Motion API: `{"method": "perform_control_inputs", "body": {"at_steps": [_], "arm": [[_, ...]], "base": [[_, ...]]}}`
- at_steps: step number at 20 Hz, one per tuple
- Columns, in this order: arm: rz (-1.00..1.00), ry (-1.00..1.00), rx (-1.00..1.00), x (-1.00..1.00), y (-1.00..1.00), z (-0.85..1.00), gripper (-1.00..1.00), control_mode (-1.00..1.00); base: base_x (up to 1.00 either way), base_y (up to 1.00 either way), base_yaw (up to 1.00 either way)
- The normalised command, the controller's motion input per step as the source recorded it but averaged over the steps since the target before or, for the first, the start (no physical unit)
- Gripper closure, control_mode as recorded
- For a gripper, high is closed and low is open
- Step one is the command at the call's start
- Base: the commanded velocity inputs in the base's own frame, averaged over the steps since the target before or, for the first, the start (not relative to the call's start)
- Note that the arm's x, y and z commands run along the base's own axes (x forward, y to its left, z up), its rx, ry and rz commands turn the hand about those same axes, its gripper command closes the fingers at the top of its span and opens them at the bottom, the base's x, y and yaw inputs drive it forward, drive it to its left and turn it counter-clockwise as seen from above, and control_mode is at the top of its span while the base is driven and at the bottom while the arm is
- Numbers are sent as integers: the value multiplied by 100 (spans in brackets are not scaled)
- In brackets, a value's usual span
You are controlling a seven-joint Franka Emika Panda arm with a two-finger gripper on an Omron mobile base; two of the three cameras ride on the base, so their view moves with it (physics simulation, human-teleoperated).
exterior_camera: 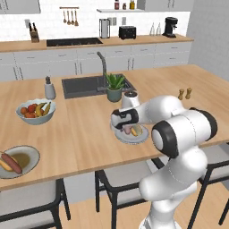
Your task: Place one bun and one sausage from the bowl on each plate.
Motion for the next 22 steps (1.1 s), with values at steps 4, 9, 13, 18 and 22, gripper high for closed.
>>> {"method": "perform_control_inputs", "body": {"at_steps": [4,9,13,18,22], "arm": [[0,0,0,0,-4,-26,100,-100],[0,1,0,1,-3,-26,100,-100],[0,3,0,5,0,-25,100,-100],[0,5,0,23,0,-15,100,-100],[0,5,0,35,0,-16,100,-100]], "base": [[0,0,0],[0,0,0],[0,0,0],[0,0,0],[0,0,0]]}}
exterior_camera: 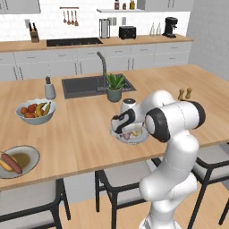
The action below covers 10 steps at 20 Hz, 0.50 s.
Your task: Place one bun and one sausage from the bowl on each plate.
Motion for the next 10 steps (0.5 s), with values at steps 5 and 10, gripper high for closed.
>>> {"method": "perform_control_inputs", "body": {"at_steps": [5,10], "arm": [[0,4,0,30,0,-19,100,-100],[0,1,0,1,-7,-16,-100,-100]], "base": [[0,0,0],[0,0,0]]}}
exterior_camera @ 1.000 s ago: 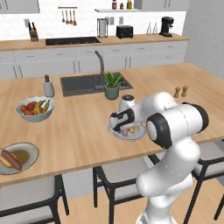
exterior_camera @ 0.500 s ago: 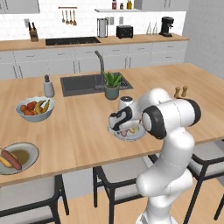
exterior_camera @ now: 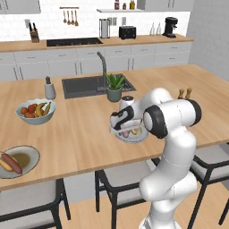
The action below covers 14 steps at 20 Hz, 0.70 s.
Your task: Place one bun and one sausage from the bowl on each plate.
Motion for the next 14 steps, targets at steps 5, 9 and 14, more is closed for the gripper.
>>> {"method": "perform_control_inputs", "body": {"at_steps": [5,9,14], "arm": [[0,0,0,-22,0,0,-100,-100],[0,-3,0,-36,0,41,-100,-100],[0,-7,0,-49,0,70,-100,-100]], "base": [[0,0,0],[0,0,0],[0,0,0]]}}
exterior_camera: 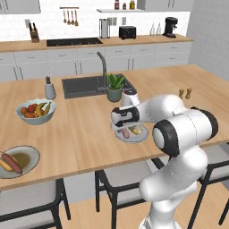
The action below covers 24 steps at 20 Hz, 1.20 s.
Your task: Place one bun and one sausage from the bowl on each plate.
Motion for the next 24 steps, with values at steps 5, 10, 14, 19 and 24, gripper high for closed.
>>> {"method": "perform_control_inputs", "body": {"at_steps": [5,10,14,19,24], "arm": [[0,-9,0,-65,-1,74,-100,-100],[0,-10,2,-84,-20,59,-100,-100],[0,-8,11,-100,-44,36,-100,-100],[0,-7,7,-85,-6,93,-100,-100],[-1,-8,4,-80,0,100,-100,-100]], "base": [[0,0,0],[0,0,0],[0,0,0],[0,0,0],[0,0,0]]}}
